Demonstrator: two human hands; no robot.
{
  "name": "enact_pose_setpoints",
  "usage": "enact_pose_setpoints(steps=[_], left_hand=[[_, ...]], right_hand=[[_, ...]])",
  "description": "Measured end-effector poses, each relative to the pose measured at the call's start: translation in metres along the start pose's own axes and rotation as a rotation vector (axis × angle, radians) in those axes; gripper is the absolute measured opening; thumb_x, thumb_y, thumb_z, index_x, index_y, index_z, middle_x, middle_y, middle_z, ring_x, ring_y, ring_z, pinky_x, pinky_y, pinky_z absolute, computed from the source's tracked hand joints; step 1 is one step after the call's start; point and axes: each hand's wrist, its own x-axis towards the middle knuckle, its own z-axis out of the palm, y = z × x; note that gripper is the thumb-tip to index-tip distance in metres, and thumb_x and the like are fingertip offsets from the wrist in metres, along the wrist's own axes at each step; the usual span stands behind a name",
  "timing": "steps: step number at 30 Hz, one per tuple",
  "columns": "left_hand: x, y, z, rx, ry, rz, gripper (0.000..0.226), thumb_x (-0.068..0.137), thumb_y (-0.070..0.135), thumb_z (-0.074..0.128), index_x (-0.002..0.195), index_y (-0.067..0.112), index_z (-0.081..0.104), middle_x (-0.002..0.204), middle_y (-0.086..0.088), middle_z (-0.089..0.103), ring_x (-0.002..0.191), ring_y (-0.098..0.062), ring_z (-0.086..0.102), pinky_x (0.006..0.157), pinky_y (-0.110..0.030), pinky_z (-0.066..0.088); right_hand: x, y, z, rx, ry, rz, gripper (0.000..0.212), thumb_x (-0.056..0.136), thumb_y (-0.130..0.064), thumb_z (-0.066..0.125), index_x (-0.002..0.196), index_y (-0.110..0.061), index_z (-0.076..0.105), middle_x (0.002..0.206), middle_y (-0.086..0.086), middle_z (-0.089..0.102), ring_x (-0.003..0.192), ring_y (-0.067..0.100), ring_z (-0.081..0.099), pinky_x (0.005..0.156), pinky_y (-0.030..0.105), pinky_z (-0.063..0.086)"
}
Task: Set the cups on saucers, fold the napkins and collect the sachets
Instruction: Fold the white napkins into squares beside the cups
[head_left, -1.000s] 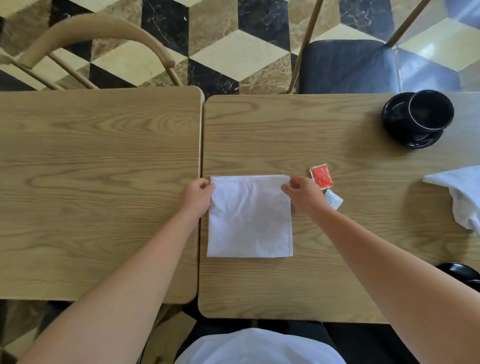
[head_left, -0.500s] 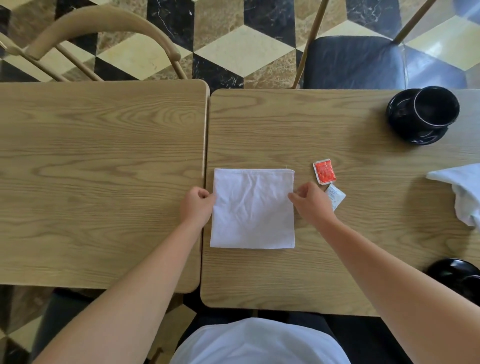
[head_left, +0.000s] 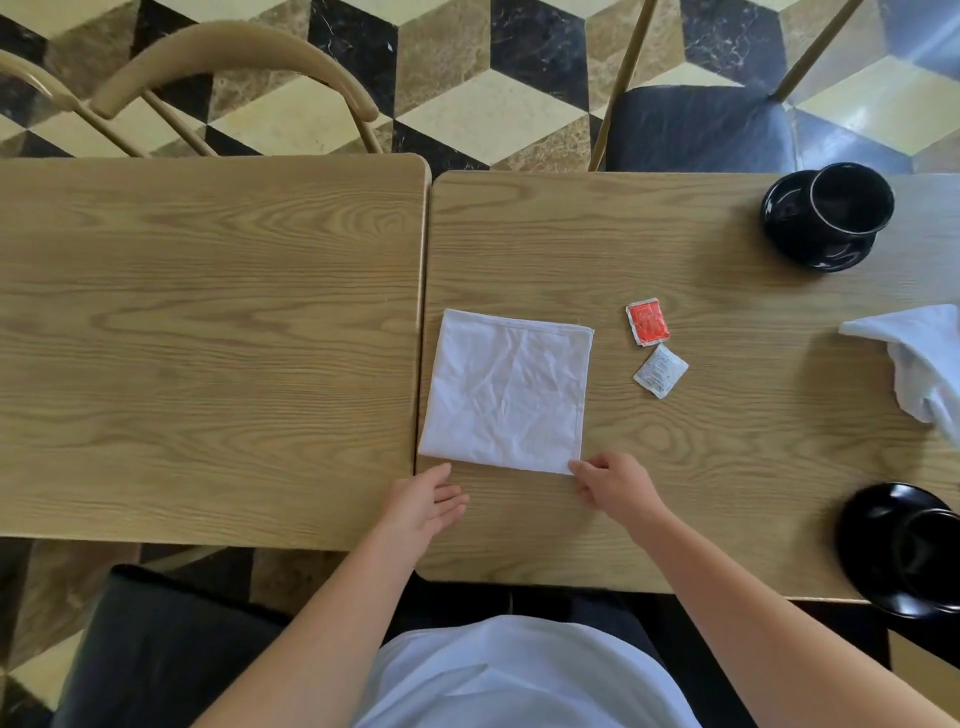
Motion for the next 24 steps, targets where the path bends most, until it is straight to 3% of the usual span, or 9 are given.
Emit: enact_pose_setpoints(steps=[3, 9, 12, 14, 16, 19, 21, 24], left_hand=[[0.001, 0.002, 0.010, -0.106, -0.063, -0.005, 0.023, 0.097, 0.011, 0.065, 0.115, -0.001, 0.055, 0.108, -0.024, 0.064, 0.096, -0.032, 0.068, 0.072, -0.036, 0.056], [0.009, 0.008, 0.020, -0.074, -0.115, -0.002, 0.015, 0.096, 0.014, 0.066, 0.107, 0.008, 0.059, 0.103, -0.018, 0.070, 0.094, -0.030, 0.068, 0.080, -0.041, 0.054], [0.008, 0.000, 0.016, -0.050, -0.146, -0.035, 0.015, 0.094, 0.014, 0.067, 0.106, 0.006, 0.062, 0.090, -0.016, 0.078, 0.093, -0.031, 0.071, 0.073, -0.039, 0.056], [0.004, -0.010, 0.014, -0.023, -0.178, -0.057, 0.017, 0.095, 0.014, 0.065, 0.110, 0.006, 0.063, 0.088, -0.015, 0.079, 0.095, -0.032, 0.072, 0.075, -0.039, 0.057], [0.002, -0.018, 0.014, -0.019, -0.189, -0.067, 0.019, 0.095, 0.014, 0.066, 0.112, 0.005, 0.065, 0.093, -0.016, 0.078, 0.096, -0.032, 0.071, 0.079, -0.039, 0.058], [-0.003, -0.026, 0.019, -0.043, -0.198, -0.075, 0.016, 0.094, 0.013, 0.066, 0.109, 0.006, 0.066, 0.091, -0.014, 0.077, 0.091, -0.030, 0.072, 0.071, -0.037, 0.058], [-0.008, -0.030, 0.026, -0.043, -0.189, -0.060, 0.014, 0.094, 0.010, 0.066, 0.107, 0.007, 0.064, 0.085, -0.011, 0.078, 0.082, -0.027, 0.073, 0.065, -0.036, 0.059], [-0.012, -0.031, 0.036, -0.026, -0.125, 0.053, 0.019, 0.092, 0.005, 0.067, 0.109, 0.007, 0.059, 0.101, -0.014, 0.074, 0.082, -0.027, 0.073, 0.063, -0.035, 0.059]], right_hand=[[-0.005, -0.001, 0.003, 0.078, -0.039, 0.030, 0.022, 0.092, -0.020, 0.068, 0.084, 0.001, 0.070, 0.071, 0.011, 0.065, 0.066, 0.024, 0.059, 0.068, 0.039, 0.052], [-0.037, -0.016, 0.036, 0.134, -0.238, 0.098, 0.016, 0.092, -0.014, 0.067, 0.078, -0.007, 0.065, 0.068, 0.005, 0.061, 0.055, 0.015, 0.054, 0.058, 0.028, 0.047], [-0.041, -0.032, 0.048, -0.021, -0.393, 0.119, 0.017, 0.091, -0.022, 0.066, 0.093, -0.005, 0.072, 0.074, 0.004, 0.070, 0.060, 0.014, 0.062, 0.059, 0.023, 0.051], [-0.033, -0.042, 0.040, -0.199, -0.420, 0.049, 0.016, 0.092, -0.020, 0.062, 0.092, -0.006, 0.069, 0.075, 0.005, 0.070, 0.066, 0.019, 0.065, 0.063, 0.027, 0.051], [-0.017, -0.052, 0.022, -0.508, -0.214, -0.144, 0.015, 0.093, -0.021, 0.057, 0.094, -0.009, 0.066, 0.083, 0.004, 0.068, 0.082, 0.025, 0.067, 0.064, 0.030, 0.048], [0.008, -0.061, -0.010, -0.473, 0.157, -0.260, 0.018, 0.087, -0.024, 0.060, 0.103, -0.016, 0.065, 0.099, 0.001, 0.064, 0.092, 0.025, 0.062, 0.067, 0.032, 0.048], [0.022, -0.061, -0.023, -0.509, 0.241, -0.288, 0.033, 0.086, -0.019, 0.061, 0.119, -0.016, 0.059, 0.118, 0.005, 0.055, 0.107, 0.027, 0.055, 0.073, 0.035, 0.044], [0.022, -0.060, -0.027, -0.770, 0.207, -0.422, 0.056, 0.081, -0.006, 0.061, 0.135, -0.018, 0.049, 0.136, 0.008, 0.044, 0.124, 0.030, 0.041, 0.088, 0.038, 0.045]])
